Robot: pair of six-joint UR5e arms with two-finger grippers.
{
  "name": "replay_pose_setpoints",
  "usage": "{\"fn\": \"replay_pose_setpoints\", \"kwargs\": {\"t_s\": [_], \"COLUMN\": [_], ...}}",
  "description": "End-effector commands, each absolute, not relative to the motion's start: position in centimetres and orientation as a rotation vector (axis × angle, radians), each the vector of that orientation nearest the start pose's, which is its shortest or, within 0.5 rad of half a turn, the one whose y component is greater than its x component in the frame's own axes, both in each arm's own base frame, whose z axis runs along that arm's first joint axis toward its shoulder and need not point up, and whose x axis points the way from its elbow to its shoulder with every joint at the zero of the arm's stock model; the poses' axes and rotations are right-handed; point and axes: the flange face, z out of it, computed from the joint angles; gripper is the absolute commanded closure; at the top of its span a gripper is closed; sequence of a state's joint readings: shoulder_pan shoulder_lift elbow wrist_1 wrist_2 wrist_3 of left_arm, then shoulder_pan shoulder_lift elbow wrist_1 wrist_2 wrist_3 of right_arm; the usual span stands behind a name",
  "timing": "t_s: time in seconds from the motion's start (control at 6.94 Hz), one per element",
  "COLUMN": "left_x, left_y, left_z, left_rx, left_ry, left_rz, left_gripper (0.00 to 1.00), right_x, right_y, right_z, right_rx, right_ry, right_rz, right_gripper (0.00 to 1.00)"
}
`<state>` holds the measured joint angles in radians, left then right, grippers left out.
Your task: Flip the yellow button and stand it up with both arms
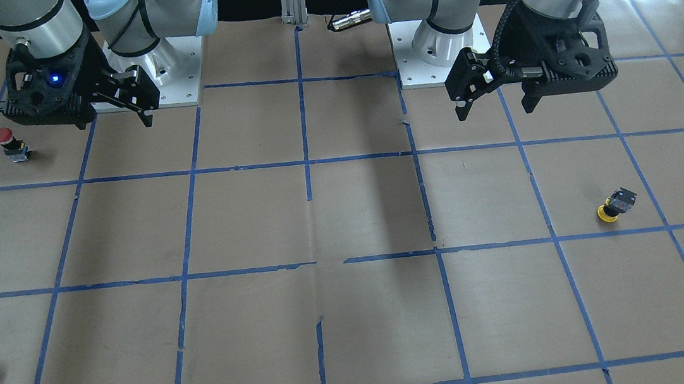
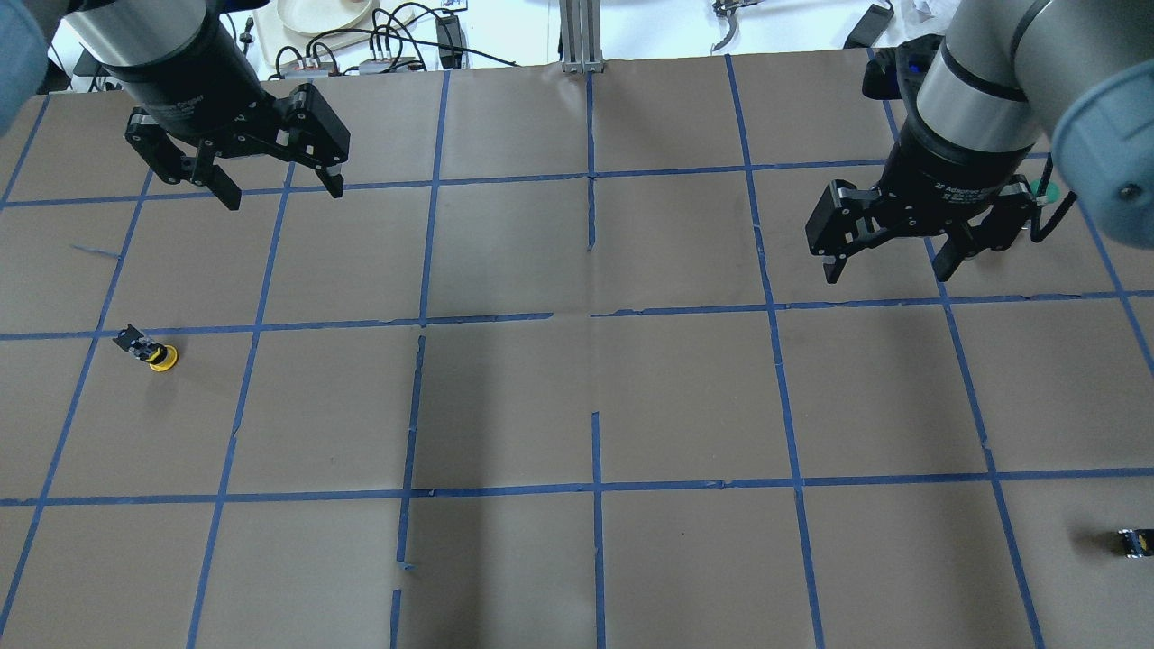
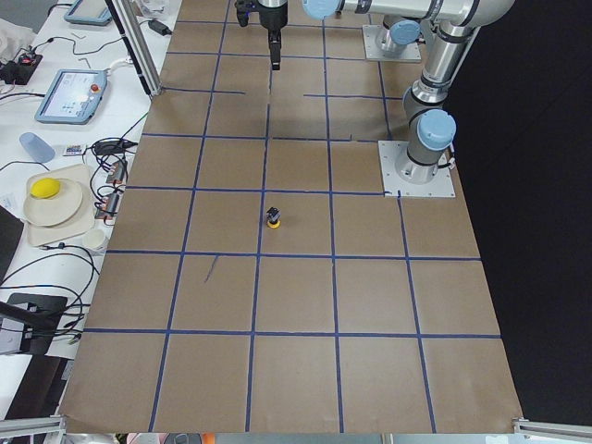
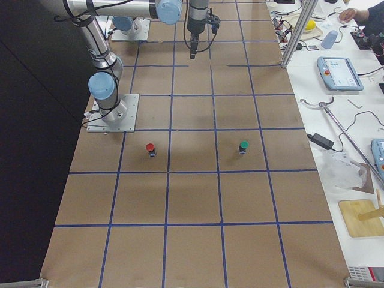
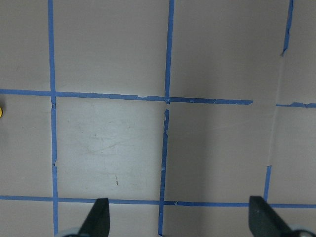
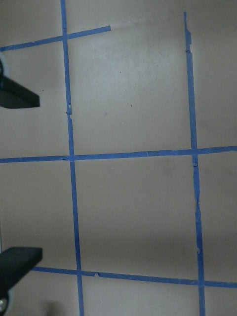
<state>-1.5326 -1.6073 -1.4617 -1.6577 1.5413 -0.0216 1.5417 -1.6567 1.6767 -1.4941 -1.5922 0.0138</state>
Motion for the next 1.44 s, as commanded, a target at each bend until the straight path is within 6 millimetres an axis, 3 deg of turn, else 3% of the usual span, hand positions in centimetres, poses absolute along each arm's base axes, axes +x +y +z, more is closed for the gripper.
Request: {"fn": "replay_pose_setpoints", "kwargs": {"t_s": [0.0, 0.29, 0.43, 0.86, 1.3], "left_x": [-11.5, -10.1, -6.8, 9.6, 19.4], "left_y": [-51.1, -51.2, -51.4, -49.9, -50.4], "left_z": [51.2, 50.4, 49.3, 41.8, 35.6], "left_rx": [-0.093, 0.015, 0.126, 0.324, 0.633], "left_ry": [3.171, 3.169, 3.174, 3.245, 3.186], "left_rz": [0.033, 0.072, 0.125, 0.246, 0.118], "left_gripper": [0.00, 0.00, 0.00, 0.00, 0.00], "right_x": [11.8, 11.8, 11.8, 11.8, 11.8], "right_y": [-44.9, -44.8, -44.8, -44.8, -44.8], "right_z": [46.9, 47.0, 47.0, 47.0, 47.1], "right_rx": [0.066, 0.066, 0.066, 0.066, 0.069], "right_ry": [3.158, 3.157, 3.158, 3.158, 3.155], "right_rz": [0.153, 0.151, 0.151, 0.151, 0.146], "right_gripper": [0.00, 0.00, 0.00, 0.00, 0.00]}}
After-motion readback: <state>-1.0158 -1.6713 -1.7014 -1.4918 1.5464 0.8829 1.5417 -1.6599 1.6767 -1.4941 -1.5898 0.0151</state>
